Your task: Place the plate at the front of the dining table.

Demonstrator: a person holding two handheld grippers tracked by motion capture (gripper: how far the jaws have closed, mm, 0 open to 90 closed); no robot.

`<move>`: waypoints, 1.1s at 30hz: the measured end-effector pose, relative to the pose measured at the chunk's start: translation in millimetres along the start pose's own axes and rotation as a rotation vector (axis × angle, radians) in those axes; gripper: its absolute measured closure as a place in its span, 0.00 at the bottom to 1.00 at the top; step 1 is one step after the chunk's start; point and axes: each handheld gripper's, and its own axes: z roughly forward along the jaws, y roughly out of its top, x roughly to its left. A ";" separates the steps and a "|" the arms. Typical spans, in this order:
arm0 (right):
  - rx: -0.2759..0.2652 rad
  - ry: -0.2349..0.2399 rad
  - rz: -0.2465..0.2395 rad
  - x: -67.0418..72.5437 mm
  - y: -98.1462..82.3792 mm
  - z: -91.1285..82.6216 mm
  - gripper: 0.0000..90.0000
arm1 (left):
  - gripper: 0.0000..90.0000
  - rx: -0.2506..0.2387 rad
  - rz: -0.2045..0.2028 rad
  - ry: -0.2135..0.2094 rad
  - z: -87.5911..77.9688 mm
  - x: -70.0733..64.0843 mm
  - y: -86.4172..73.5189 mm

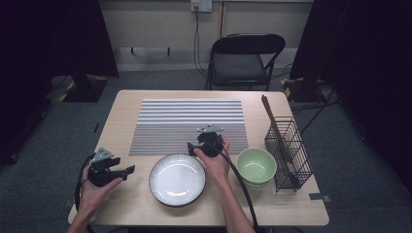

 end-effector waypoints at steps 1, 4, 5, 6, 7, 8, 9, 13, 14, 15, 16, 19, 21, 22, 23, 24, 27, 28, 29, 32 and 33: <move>-0.003 0.014 -0.003 0.7 1.2 -1.9 0.22 | 0.32 -0.009 0.001 -0.009 -0.7 -2.9 2.2; -0.004 0.034 -0.008 4.0 3.3 -7.4 0.24 | 0.33 -0.024 -0.012 -0.055 0.1 -9.2 7.1; 0.002 0.035 -0.017 5.9 3.5 -9.4 0.27 | 0.33 -0.023 -0.012 -0.056 0.8 -12.0 8.7; 0.006 0.056 -0.026 9.1 3.8 -13.3 0.27 | 0.33 -0.028 -0.009 -0.053 2.0 -15.2 10.0; 0.005 0.069 -0.033 10.4 4.0 -15.4 0.29 | 0.33 -0.023 -0.004 -0.049 2.8 -18.6 11.8; 0.005 0.069 -0.033 10.4 4.0 -15.4 0.29 | 0.33 -0.025 0.006 -0.057 3.7 -21.6 13.9; 0.006 0.083 -0.045 12.6 3.4 -19.5 0.37 | 0.34 -0.029 0.013 -0.064 4.3 -24.4 16.3; 0.022 0.133 -0.056 16.2 -1.0 -22.8 0.52 | 0.39 -0.034 0.034 -0.105 9.4 -36.2 25.3; 0.026 0.148 -0.058 16.8 -2.6 -22.8 0.56 | 0.40 -0.018 0.054 -0.134 12.4 -40.9 29.6; 0.029 0.164 -0.057 17.6 -4.0 -23.3 0.62 | 0.43 -0.018 0.054 -0.134 12.4 -40.9 29.6; 0.029 0.164 -0.057 17.6 -4.0 -23.3 0.62 | 0.43 -0.011 0.068 -0.139 13.8 -43.0 32.0; 0.026 0.199 -0.055 18.3 -8.0 -24.6 0.71 | 0.52 -0.018 0.063 -0.182 18.7 -47.2 36.5; 0.024 0.214 -0.048 17.9 -10.8 -25.4 0.77 | 0.59 -0.013 0.057 -0.201 23.6 -47.7 38.1; 0.027 0.219 -0.046 17.3 -12.1 -25.9 0.79 | 0.66 -0.014 0.044 -0.224 26.8 -46.7 38.2; 0.031 0.222 -0.032 15.5 -15.2 -26.2 0.83 | 0.69 -0.013 0.031 -0.210 31.8 -46.3 36.9; 0.031 0.222 -0.032 15.5 -15.2 -26.2 0.83 | 0.70 -0.013 0.031 -0.210 31.8 -46.3 36.9; 0.053 0.243 -0.028 12.0 -20.9 -23.7 0.89 | 0.75 0.006 0.027 -0.231 37.9 -46.8 34.4; 0.055 0.245 -0.030 11.6 -22.1 -23.1 0.92 | 0.76 0.008 0.037 -0.229 38.5 -46.5 34.2; 0.054 0.250 -0.026 11.0 -23.1 -22.5 0.93 | 0.79 0.005 0.028 -0.236 38.8 -46.0 34.2; 0.052 0.254 -0.012 9.3 -24.1 -22.5 0.95 | 0.83 0.005 0.034 -0.235 39.9 -47.2 34.3; 0.051 0.257 -0.014 8.7 -24.1 -22.8 0.95 | 0.84 0.009 0.035 -0.239 40.8 -48.0 34.3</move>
